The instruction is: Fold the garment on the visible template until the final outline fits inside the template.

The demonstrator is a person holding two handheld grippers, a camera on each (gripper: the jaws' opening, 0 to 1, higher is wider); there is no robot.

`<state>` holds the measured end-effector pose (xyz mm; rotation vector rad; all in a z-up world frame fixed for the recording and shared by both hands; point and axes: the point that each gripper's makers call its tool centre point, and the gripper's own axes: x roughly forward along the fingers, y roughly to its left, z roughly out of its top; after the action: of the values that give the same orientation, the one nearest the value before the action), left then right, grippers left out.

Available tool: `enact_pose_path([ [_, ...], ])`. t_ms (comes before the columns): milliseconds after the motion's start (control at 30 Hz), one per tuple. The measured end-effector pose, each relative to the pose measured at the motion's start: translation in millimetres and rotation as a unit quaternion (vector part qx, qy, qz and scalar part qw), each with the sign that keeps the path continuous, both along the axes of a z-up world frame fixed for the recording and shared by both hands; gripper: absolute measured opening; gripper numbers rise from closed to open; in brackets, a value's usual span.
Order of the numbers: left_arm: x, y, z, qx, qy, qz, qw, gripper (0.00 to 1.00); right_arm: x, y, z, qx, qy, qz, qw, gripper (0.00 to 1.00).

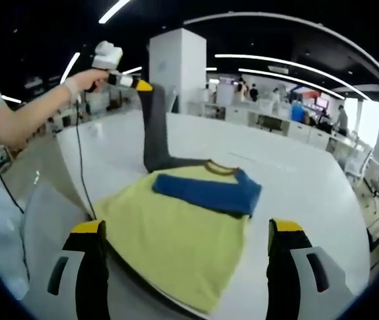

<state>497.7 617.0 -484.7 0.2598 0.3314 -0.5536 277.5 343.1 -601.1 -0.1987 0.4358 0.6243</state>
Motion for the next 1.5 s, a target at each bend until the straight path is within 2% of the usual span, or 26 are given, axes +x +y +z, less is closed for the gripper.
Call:
enact_pose_path([
  [267, 4.1, -18, -4.1, 0.002, 0.003, -0.011, 0.9999, 0.00, 1, -2, 3.3, 0.006, -0.005, -0.001, 1.0000, 1.00],
  [400, 5.1, -27, -5.3, -0.002, 0.004, -0.014, 0.9999, 0.00, 1, -4, 2.8, 0.002, -0.005, -0.002, 1.0000, 1.00],
  [500, 4.5, -36, -8.1, -0.003, 0.005, -0.017, 0.9998, 0.00, 0, -7, 0.5, -0.016, -0.006, 0.001, 0.9999, 1.00],
  [833, 6.3, -57, -13.9, -0.009, 0.006, -0.019, 0.9997, 0.00, -1, -14, 0.4, -0.016, -0.003, 0.010, 0.9998, 1.00],
  [1400, 14.0, -90, -34.2, -0.007, 0.020, -0.021, 0.9996, 0.00, 1, -26, -5.7, -0.004, 0.000, 0.026, 0.9997, 1.00],
  [1500, 15.2, -94, -41.4, 0.007, 0.026, -0.020, 0.9994, 0.00, 2, -29, -6.4, 0.000, 0.002, 0.026, 0.9997, 1.00],
])
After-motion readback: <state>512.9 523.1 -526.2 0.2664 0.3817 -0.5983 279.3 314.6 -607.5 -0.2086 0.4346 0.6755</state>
